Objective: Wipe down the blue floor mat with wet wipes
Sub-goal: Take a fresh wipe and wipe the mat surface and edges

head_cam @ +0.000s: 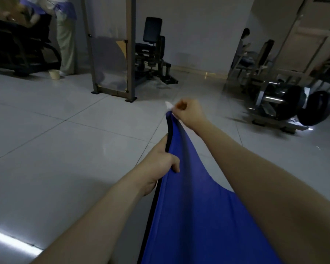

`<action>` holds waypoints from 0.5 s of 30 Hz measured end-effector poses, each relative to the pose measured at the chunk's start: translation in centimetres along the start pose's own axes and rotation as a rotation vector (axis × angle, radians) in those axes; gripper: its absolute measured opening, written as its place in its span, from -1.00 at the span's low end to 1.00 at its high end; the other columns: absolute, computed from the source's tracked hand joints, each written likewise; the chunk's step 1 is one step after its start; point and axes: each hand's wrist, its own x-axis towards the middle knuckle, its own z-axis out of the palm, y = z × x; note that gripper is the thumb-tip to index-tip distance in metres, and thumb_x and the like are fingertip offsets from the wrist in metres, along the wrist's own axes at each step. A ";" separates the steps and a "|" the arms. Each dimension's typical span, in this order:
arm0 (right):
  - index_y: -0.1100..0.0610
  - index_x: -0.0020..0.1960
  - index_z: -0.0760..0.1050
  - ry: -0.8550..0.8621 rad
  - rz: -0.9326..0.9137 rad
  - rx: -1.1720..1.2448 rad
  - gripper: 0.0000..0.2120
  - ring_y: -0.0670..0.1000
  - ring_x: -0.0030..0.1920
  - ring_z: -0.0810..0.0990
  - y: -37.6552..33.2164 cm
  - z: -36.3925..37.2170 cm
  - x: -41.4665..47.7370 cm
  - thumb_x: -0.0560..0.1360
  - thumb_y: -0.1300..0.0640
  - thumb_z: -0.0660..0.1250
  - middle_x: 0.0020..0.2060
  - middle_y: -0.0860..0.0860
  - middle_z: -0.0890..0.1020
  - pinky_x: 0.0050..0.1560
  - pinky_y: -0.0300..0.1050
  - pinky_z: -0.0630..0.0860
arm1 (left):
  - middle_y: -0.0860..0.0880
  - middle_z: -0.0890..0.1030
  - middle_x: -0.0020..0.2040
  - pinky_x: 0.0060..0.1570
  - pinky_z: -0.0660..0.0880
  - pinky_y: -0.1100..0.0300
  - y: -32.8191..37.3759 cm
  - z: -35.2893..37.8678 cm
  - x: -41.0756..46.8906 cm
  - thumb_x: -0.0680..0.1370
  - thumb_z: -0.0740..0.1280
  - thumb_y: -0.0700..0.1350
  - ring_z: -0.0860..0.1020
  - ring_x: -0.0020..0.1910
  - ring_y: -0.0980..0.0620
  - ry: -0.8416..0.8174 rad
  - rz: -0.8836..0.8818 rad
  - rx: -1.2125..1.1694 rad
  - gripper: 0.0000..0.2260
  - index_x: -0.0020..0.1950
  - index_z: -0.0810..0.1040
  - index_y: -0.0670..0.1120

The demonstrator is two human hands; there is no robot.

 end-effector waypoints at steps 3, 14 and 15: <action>0.25 -0.02 0.64 -0.044 0.026 0.059 -0.89 0.15 -0.06 0.67 -0.4 -0.1 0.5 0.54 0.19 0.43 -0.16 0.15 0.69 0.09 0.20 0.61 | -0.06 0.64 0.13 -0.09 0.62 0.09 0.1 0.1 0.1 0.38 0.21 -0.46 0.62 0.08 -0.12 -0.002 -0.025 0.010 -0.27 0.43 0.45 0.14; 0.14 -0.06 0.60 -0.134 -0.251 0.025 -0.85 -0.04 -0.27 0.64 -1.6 -0.7 -8.7 0.58 0.05 0.40 -0.30 -0.02 0.67 -0.19 -0.10 0.61 | -0.05 0.61 0.27 -0.04 0.59 0.10 -0.5 -1.8 -0.2 0.34 0.23 -0.47 0.57 0.18 -0.10 0.025 -0.018 0.034 -0.14 0.54 0.36 0.19; 0.13 -0.04 0.59 -0.062 -0.252 -0.010 -0.80 -0.04 -0.25 0.63 -1.7 -0.4 -7.2 0.58 -0.01 0.39 -0.27 -0.04 0.66 -0.19 -0.10 0.59 | -0.03 0.61 0.26 -0.02 0.59 0.09 -0.4 -1.5 -0.2 0.35 0.23 -0.47 0.58 0.17 -0.10 0.016 -0.015 0.035 -0.14 0.53 0.37 0.20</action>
